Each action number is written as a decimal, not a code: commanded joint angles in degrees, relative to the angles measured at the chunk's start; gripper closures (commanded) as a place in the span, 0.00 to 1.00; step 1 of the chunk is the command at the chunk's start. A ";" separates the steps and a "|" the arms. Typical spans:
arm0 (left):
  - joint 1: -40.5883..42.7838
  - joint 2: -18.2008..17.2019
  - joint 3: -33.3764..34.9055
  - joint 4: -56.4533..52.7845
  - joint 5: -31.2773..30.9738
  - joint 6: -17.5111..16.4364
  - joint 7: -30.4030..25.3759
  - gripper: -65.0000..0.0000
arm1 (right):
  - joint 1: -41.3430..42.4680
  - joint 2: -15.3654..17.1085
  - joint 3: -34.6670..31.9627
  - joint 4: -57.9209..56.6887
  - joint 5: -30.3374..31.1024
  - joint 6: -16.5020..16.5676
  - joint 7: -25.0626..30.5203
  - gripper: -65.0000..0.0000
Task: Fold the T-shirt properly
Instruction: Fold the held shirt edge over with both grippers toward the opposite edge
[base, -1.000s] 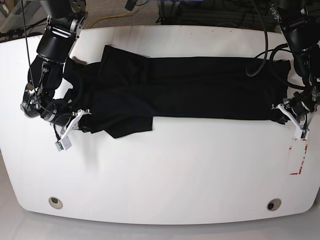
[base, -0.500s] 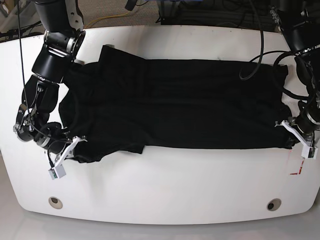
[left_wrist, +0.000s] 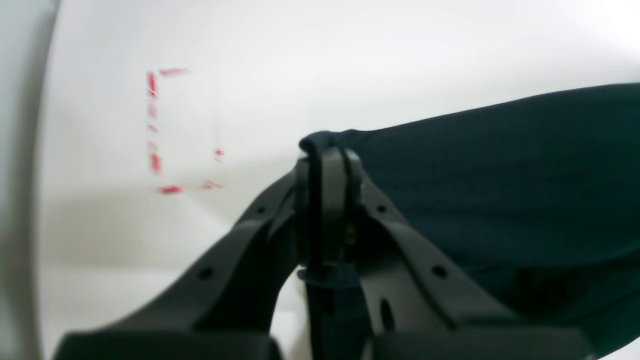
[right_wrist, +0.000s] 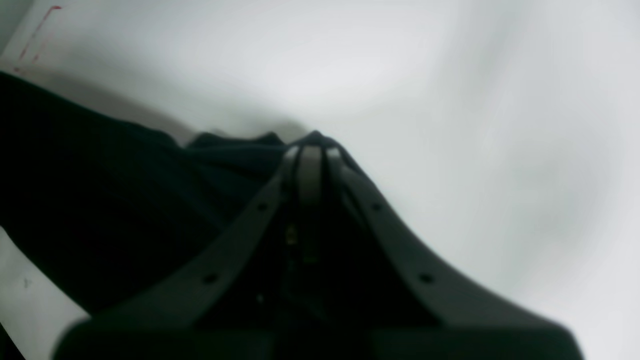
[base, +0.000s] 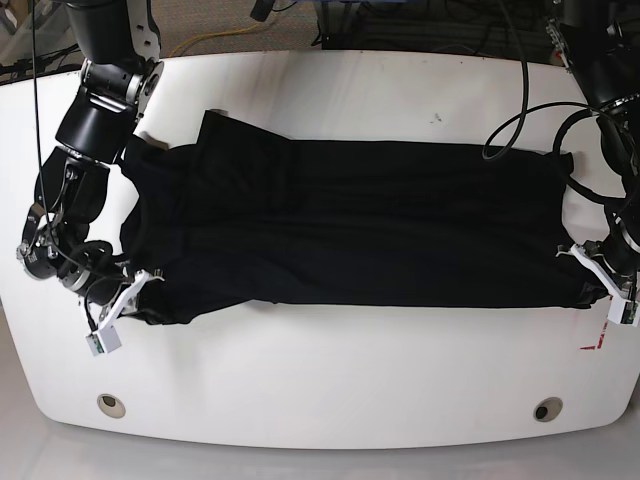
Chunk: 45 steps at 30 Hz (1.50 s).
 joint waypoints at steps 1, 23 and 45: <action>0.46 -1.45 -0.34 2.91 -0.47 -1.59 0.01 1.00 | -0.14 1.49 0.23 3.46 3.02 0.10 0.59 1.00; 16.46 -5.58 -0.34 5.73 -0.21 -6.61 0.37 0.99 | -22.65 2.99 0.58 16.12 13.66 0.10 -1.96 1.00; 22.97 -8.74 -1.04 -5.26 -0.12 -8.28 -0.07 0.98 | -28.28 5.71 6.12 6.80 11.46 0.10 -1.96 1.00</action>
